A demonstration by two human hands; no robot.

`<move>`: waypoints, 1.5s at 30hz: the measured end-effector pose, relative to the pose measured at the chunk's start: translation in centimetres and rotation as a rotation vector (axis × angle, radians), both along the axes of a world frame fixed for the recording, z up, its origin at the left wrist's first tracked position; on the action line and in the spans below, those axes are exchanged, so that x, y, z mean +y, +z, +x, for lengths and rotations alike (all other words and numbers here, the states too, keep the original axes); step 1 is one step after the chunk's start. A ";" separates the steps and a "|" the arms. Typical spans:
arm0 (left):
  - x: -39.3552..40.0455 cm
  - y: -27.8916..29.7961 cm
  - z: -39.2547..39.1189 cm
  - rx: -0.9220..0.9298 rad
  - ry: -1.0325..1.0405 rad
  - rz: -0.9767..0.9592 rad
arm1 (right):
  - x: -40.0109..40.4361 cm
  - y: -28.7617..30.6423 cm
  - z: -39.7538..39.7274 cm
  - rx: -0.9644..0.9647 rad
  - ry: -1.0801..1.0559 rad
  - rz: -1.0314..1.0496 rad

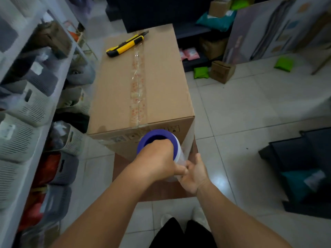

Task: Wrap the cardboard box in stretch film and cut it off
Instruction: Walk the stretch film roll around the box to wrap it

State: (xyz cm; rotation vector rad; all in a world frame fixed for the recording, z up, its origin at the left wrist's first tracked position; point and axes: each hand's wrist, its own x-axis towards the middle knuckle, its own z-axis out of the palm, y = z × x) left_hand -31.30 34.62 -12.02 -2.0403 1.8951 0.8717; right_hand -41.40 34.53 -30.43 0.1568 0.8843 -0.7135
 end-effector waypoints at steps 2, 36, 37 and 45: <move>0.2 0.0 0.2 0.004 0.003 -0.006 | 0.1 -0.3 0.2 -0.004 0.000 -0.003; 3.2 -2.0 7.4 -0.002 -0.443 -0.261 | 6.1 0.1 9.2 0.156 -0.602 -0.013; 3.3 -1.9 7.3 -0.005 -0.440 -0.262 | 6.1 0.3 9.2 0.157 -0.600 -0.014; 3.9 -1.4 7.9 -0.002 -0.376 -0.226 | 7.0 2.1 9.5 0.104 -0.493 -0.111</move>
